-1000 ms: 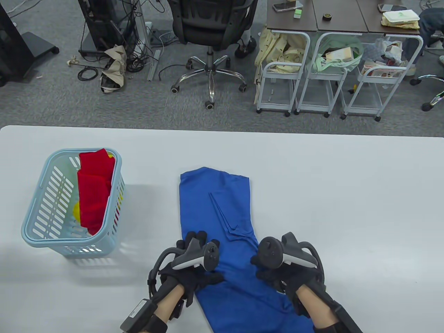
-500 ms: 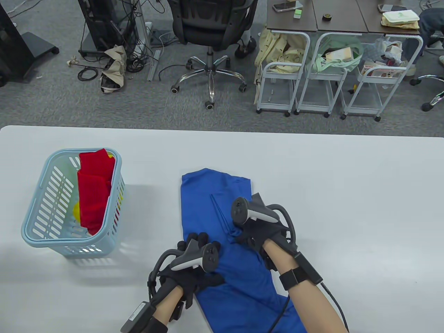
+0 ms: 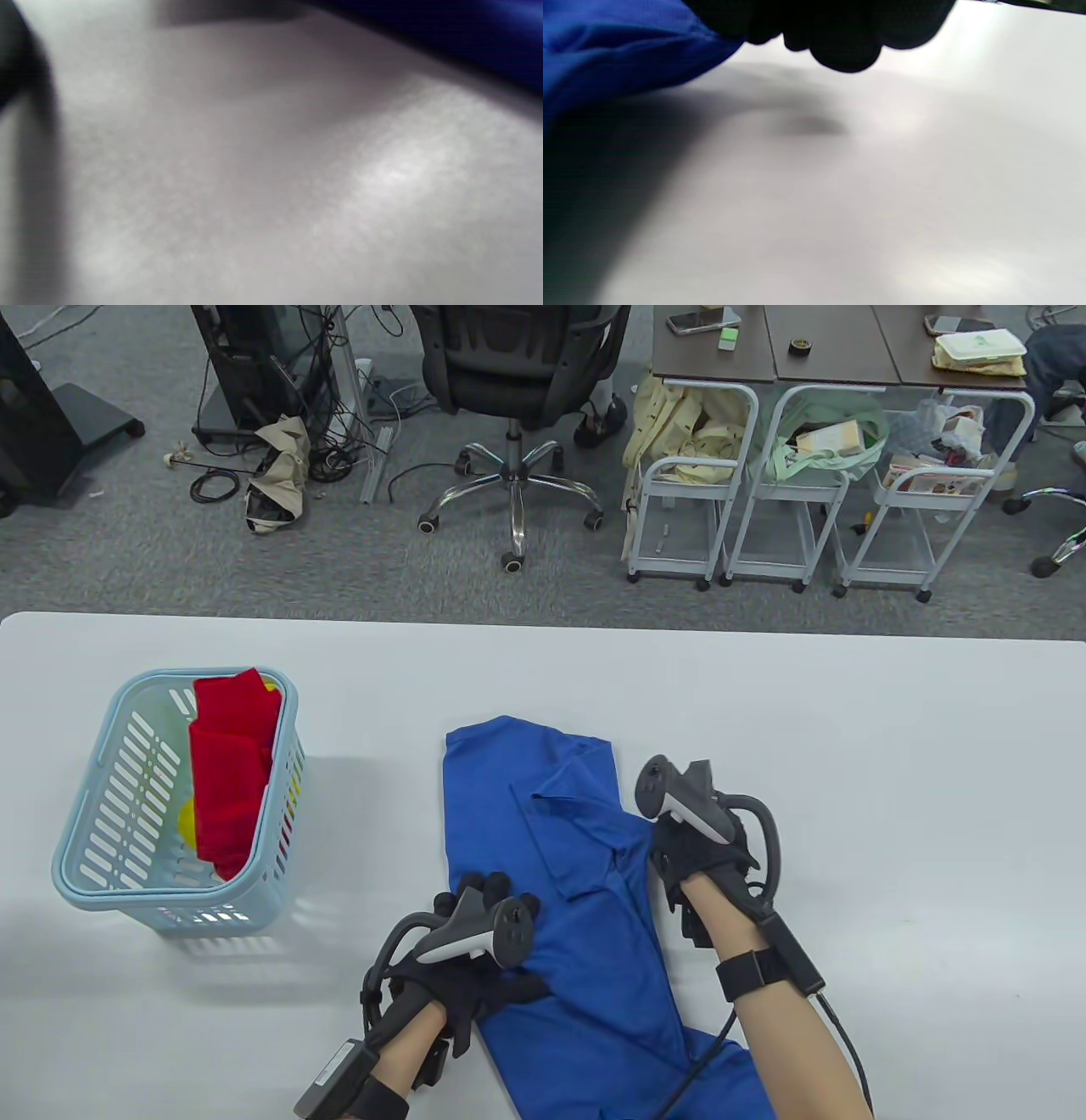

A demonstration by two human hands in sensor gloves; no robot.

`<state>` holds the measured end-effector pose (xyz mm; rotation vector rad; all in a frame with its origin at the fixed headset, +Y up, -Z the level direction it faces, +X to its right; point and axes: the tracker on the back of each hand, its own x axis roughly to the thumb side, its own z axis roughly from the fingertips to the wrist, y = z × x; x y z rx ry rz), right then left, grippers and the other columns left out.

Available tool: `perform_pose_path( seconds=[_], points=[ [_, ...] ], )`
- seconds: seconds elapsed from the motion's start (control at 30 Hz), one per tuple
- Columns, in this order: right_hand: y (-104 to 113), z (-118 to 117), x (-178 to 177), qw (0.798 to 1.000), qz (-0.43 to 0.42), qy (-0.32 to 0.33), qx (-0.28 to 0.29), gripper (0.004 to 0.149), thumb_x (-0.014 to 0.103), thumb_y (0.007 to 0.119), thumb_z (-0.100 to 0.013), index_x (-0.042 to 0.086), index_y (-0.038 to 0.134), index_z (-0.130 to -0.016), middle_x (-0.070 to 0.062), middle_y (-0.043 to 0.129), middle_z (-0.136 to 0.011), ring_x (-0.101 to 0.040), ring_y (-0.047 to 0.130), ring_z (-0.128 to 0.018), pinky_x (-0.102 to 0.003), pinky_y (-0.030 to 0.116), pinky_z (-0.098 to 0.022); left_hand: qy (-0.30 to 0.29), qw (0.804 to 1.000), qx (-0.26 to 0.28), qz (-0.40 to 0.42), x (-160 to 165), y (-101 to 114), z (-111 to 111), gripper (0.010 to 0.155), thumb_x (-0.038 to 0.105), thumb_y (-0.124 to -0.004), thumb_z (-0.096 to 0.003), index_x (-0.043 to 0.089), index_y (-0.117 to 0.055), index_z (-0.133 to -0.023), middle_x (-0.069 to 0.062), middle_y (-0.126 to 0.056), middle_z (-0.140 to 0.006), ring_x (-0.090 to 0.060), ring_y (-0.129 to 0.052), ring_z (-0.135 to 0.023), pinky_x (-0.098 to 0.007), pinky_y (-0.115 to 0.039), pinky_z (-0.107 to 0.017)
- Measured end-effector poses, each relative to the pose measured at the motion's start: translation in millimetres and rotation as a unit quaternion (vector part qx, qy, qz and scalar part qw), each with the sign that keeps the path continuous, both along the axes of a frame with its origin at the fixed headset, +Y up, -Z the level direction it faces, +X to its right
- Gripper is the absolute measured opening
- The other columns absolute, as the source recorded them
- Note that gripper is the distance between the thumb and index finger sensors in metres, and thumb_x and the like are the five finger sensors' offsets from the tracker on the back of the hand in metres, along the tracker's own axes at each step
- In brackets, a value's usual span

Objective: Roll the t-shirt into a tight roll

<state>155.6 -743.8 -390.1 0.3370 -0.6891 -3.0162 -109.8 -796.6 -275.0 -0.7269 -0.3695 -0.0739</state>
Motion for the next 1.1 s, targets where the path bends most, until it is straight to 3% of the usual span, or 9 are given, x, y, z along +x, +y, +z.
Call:
perform_pose_path(
  seconds=[0.1, 0.17, 0.23, 0.33, 0.5, 0.7, 0.83, 0.97, 1.1],
  points=[
    [7.4, 7.1, 6.3, 1.000, 0.019, -0.012, 0.020, 0.037, 0.036, 0.071, -0.058, 0.019, 0.071, -0.091, -0.012, 0.070, -0.097, -0.028, 0.084, -0.075, -0.047, 0.071, -0.057, 0.000, 1.000, -0.004, -0.001, 0.2, -0.3, -1.3, 0.090, 0.076, -0.032, -0.0433, 0.034, 0.018, -0.104, -0.011, 0.026, -0.109, -0.044, 0.016, -0.101, -0.062, -0.004, -0.073],
    [17.2, 12.6, -4.2, 0.999, -0.005, 0.024, 0.046, 0.045, 0.036, 0.067, -0.060, 0.018, 0.064, -0.101, -0.014, 0.060, -0.105, -0.031, 0.078, -0.083, -0.049, 0.066, -0.062, 0.000, 1.000, -0.005, 0.000, 0.1, -0.2, -1.4, 0.089, 0.076, -0.032, -0.0432, 0.034, 0.019, -0.104, -0.011, 0.026, -0.109, -0.044, 0.016, -0.101, -0.062, -0.003, -0.073],
    [20.9, 17.9, -22.3, 0.990, -0.064, 0.116, 0.043, 0.053, 0.035, 0.062, -0.062, 0.023, 0.050, -0.111, -0.011, 0.042, -0.118, -0.038, 0.060, -0.100, -0.054, 0.054, -0.070, 0.000, 1.000, -0.005, 0.000, 0.1, -0.1, -1.5, 0.090, 0.076, -0.032, -0.0433, 0.034, 0.019, -0.104, -0.011, 0.026, -0.109, -0.044, 0.016, -0.101, -0.062, -0.003, -0.073],
    [9.3, 24.6, -50.7, 0.949, -0.173, 0.263, -0.039, 0.057, 0.033, 0.057, -0.062, 0.030, 0.036, -0.115, -0.001, 0.024, -0.124, -0.038, 0.024, -0.116, -0.061, 0.035, -0.076, 0.001, 1.000, -0.005, 0.000, 0.0, -0.1, -1.7, 0.090, 0.076, -0.032, -0.0432, 0.034, 0.019, -0.104, -0.011, 0.026, -0.109, -0.044, 0.016, -0.101, -0.062, -0.003, -0.073],
    [-18.3, 19.2, -34.5, 0.977, -0.022, 0.194, -0.088, 0.063, 0.042, 0.050, -0.061, 0.027, 0.019, -0.114, -0.005, 0.016, -0.118, -0.039, 0.019, -0.113, -0.061, 0.036, -0.075, 0.001, 1.000, -0.004, 0.001, -0.2, 0.1, -1.8, 0.089, 0.076, -0.032, -0.0435, 0.034, 0.018, -0.104, -0.011, 0.026, -0.109, -0.044, 0.016, -0.101, -0.062, -0.003, -0.073],
    [-10.9, 26.8, 11.4, 0.993, -0.010, 0.100, -0.069, 0.061, 0.043, 0.051, -0.061, 0.024, 0.030, -0.115, -0.008, 0.025, -0.120, -0.045, 0.025, -0.112, -0.062, 0.037, -0.073, -0.006, 0.999, 0.035, 0.035, 8.4, 10.6, -10.1, 0.083, 0.072, -0.037, -0.0487, 0.034, 0.003, -0.112, -0.009, 0.011, -0.118, -0.041, 0.002, -0.109, -0.063, -0.014, -0.077],
    [-4.7, 39.6, 19.8, 0.990, -0.052, 0.115, -0.054, 0.062, 0.041, 0.051, -0.061, 0.026, 0.024, -0.115, -0.009, 0.018, -0.120, -0.046, 0.021, -0.112, -0.063, 0.036, -0.074, 0.012, 0.995, 0.074, 0.063, 26.6, 34.6, -23.6, 0.078, 0.062, -0.047, -0.0545, 0.031, -0.010, -0.116, -0.014, -0.013, -0.126, -0.044, -0.027, -0.116, -0.065, -0.037, -0.080],
    [-12.7, 55.4, 6.3, 0.966, -0.157, 0.195, -0.067, 0.060, 0.035, 0.053, -0.062, 0.031, 0.024, -0.115, -0.003, 0.012, -0.121, -0.041, 0.012, -0.114, -0.064, 0.029, -0.076, 0.013, 0.991, 0.124, 0.055, 55.4, 47.4, -44.9, 0.080, 0.056, -0.060, -0.0552, 0.034, -0.012, -0.115, -0.015, -0.032, -0.123, -0.037, -0.051, -0.109, -0.059, -0.049, -0.080],
    [-27.0, 63.5, -0.3, 0.973, -0.101, 0.188, -0.088, 0.060, 0.034, 0.054, -0.062, 0.030, 0.025, -0.114, -0.004, 0.015, -0.120, -0.039, 0.011, -0.113, -0.063, 0.033, -0.075, -0.007, 0.990, 0.140, 0.026, 92.4, 40.9, -60.7, 0.077, 0.055, -0.065, -0.0545, 0.040, -0.017, -0.113, -0.013, -0.033, -0.121, -0.036, -0.051, -0.107, -0.059, -0.048, -0.080]
  ],
)
